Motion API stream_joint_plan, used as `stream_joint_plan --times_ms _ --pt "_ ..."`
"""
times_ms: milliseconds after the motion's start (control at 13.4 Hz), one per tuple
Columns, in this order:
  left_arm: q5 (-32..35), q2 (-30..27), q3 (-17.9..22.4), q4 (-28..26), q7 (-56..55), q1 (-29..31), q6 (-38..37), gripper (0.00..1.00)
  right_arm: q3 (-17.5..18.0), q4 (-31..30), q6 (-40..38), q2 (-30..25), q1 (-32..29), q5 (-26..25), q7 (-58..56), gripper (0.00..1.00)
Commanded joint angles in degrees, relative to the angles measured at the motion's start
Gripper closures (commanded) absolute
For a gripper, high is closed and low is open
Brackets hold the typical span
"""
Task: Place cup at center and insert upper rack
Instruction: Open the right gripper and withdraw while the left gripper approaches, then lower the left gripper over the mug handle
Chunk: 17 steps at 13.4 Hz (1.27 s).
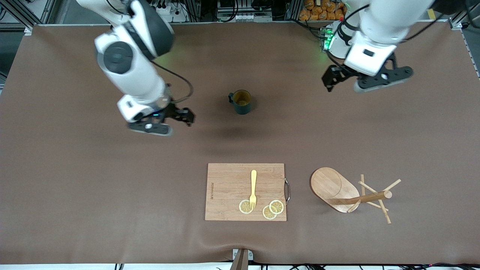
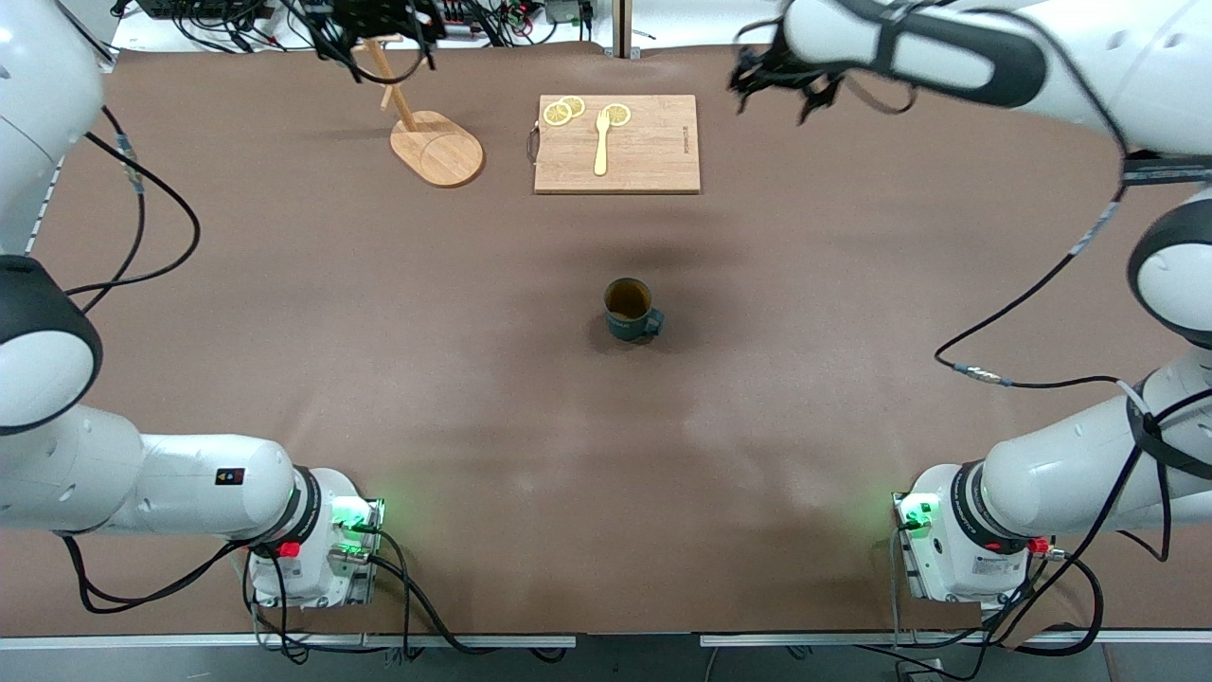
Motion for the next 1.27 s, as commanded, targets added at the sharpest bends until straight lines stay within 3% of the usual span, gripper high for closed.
stream_joint_plan --times_ms 0,224,673,1047,1197 --pt "0.39 1.88 -4.13 0.95 -9.26 -0.20 1.18 0.00 -5.71 -1.84 -2.40 -5.40 -1.05 3.54 -11.28 0.00" --pt "6.60 5.56 -7.22 2.52 -23.83 -6.50 2.07 0.00 -12.66 -1.76 -7.31 -9.09 -0.87 3.64 -21.76 0.00" --pt "20.22 20.41 -6.96 9.20 -50.39 -24.43 1.98 0.00 -24.97 0.17 -18.04 -14.54 -1.49 3.73 -40.48 0.00" --pt "29.28 34.12 -4.33 17.98 -67.36 -37.53 2.07 0.00 -26.83 1.31 -19.29 -14.73 -4.39 2.77 -41.21 0.00" --pt "30.27 38.00 2.93 21.06 -69.93 -46.56 2.24 0.00 -26.83 1.58 -21.73 -14.90 -4.74 2.67 -40.60 0.00"
